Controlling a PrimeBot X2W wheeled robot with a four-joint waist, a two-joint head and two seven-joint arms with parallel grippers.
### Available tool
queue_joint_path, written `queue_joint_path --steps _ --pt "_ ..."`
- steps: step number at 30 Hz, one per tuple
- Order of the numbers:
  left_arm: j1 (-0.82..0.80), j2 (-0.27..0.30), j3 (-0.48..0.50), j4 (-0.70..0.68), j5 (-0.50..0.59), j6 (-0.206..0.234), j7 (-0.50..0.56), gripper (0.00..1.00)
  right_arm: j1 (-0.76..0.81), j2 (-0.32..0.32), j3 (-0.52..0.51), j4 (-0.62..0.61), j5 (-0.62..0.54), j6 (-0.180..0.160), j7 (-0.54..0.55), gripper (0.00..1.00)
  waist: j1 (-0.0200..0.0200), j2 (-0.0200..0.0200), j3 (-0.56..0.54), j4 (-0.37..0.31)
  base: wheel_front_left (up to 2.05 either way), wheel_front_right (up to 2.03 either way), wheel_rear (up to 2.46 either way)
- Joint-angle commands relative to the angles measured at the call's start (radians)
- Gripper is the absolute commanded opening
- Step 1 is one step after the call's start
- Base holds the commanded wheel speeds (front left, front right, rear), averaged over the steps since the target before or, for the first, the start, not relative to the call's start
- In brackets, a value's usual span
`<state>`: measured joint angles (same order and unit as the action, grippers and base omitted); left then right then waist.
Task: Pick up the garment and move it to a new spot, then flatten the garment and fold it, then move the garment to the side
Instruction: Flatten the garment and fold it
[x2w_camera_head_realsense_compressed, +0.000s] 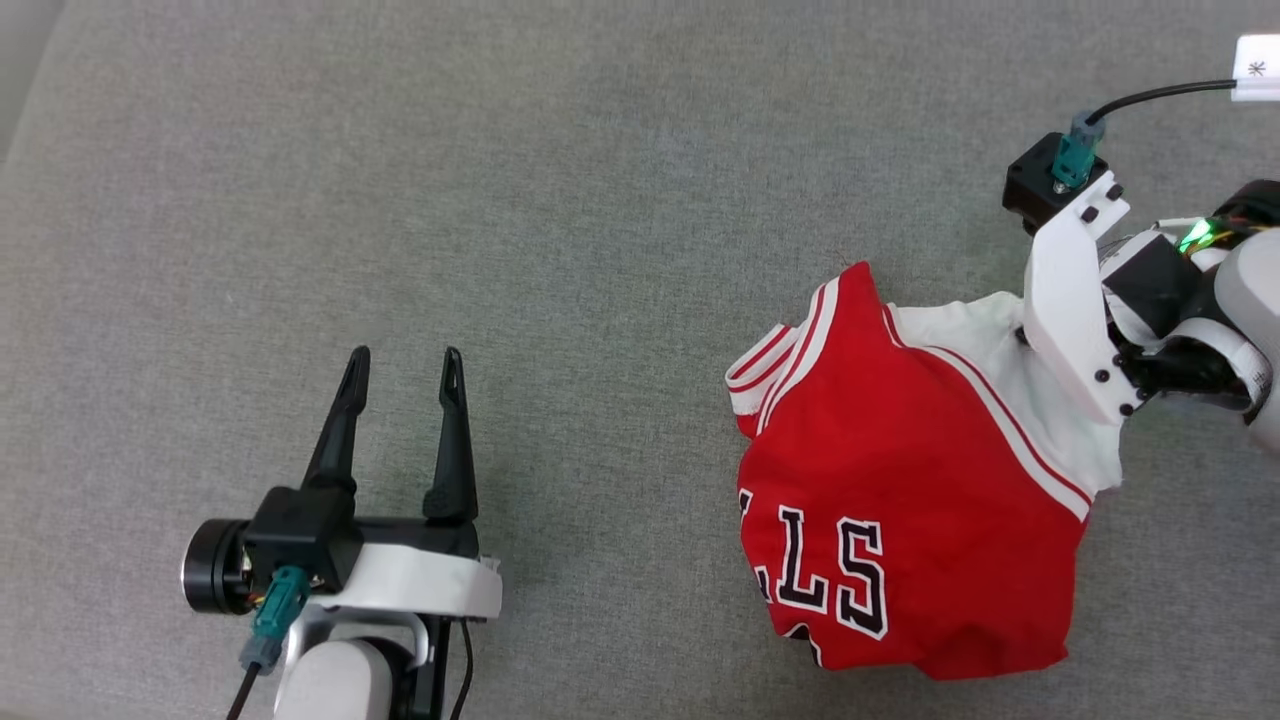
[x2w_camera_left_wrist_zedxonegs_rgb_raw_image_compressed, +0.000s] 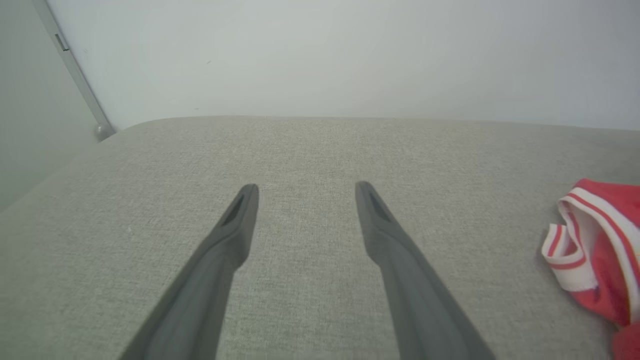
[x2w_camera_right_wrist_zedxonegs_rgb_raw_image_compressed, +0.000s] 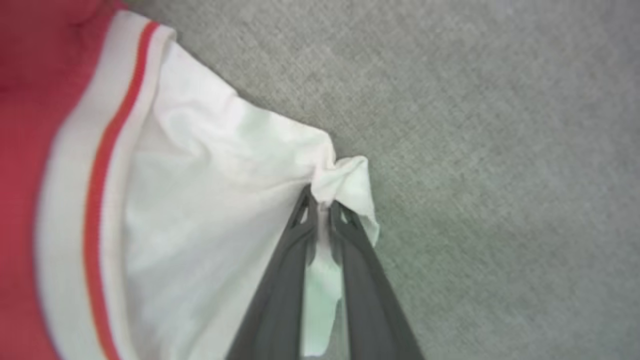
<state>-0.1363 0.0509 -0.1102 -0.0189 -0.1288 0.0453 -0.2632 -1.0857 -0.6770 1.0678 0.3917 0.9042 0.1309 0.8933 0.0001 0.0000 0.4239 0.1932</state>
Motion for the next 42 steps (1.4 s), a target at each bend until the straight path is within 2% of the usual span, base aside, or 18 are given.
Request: queue_joint_path --steps 1,6,11,16,20,24,32,33,34,42 --pt "0.01 -0.001 0.002 0.004 0.0 0.005 -0.002 1.0 0.033 0.009 0.011 0.011 0.012 0.0 -0.013 0.0 -0.0001 0.0 -0.023 -0.007 0.0 0.0 0.0" --pt "0.049 -0.001 0.009 0.015 0.012 0.008 -0.002 1.0 0.019 -0.058 -0.035 -0.051 0.051 0.0 -0.149 0.0 -0.0001 0.0 -0.111 -0.025 0.0 0.0 0.0" --pt "0.104 -0.001 0.022 0.016 0.019 0.01 -0.002 1.0 0.077 -0.182 -0.062 -0.158 0.102 0.0 -0.232 0.0 -0.0001 0.0 -0.19 -0.062 0.0 0.0 0.0" --pt "0.143 -0.001 0.033 0.008 0.023 0.008 -0.002 1.0 0.208 -0.316 -0.123 -0.218 0.161 0.0 -0.274 0.0 -0.0001 0.0 -0.227 -0.099 0.0 0.0 0.0" --pt "0.153 -0.001 0.038 0.008 0.022 0.005 -0.002 1.0 0.354 -0.395 -0.161 -0.199 0.201 0.0 -0.294 0.0 -0.0001 0.0 -0.236 -0.114 0.0 0.0 0.0" --pt "0.153 -0.001 0.037 0.012 0.026 -0.001 -0.002 1.0 0.504 -0.412 -0.19 -0.119 0.233 0.0 -0.321 0.0 -0.0001 0.0 -0.235 -0.119 0.0 0.0 0.0" --pt "0.139 -0.001 0.042 0.026 0.031 -0.01 -0.002 1.0 0.688 -0.305 -0.234 0.086 0.244 0.0 -0.396 0.0 -0.0001 0.0 -0.235 -0.112 0.0 0.0 0.0" --pt "0.141 -0.001 0.045 0.028 0.032 -0.01 -0.002 1.0 0.688 -0.291 -0.248 0.098 0.239 -0.001 -0.412 0.45 -0.0001 0.0 -0.238 -0.114 0.0 0.0 0.0" --pt "0.145 -0.001 0.046 0.03 0.033 -0.01 -0.002 1.0 0.681 -0.282 -0.263 0.102 0.227 -0.001 -0.436 1.0 -0.0001 0.0 -0.243 -0.117 0.0 0.0 0.0" --pt "0.162 -0.001 0.064 0.038 0.042 -0.016 -0.002 1.0 0.597 -0.249 -0.411 0.046 0.041 0.0 -0.704 1.0 -0.0001 0.0 -0.286 -0.138 0.0 0.0 0.0"
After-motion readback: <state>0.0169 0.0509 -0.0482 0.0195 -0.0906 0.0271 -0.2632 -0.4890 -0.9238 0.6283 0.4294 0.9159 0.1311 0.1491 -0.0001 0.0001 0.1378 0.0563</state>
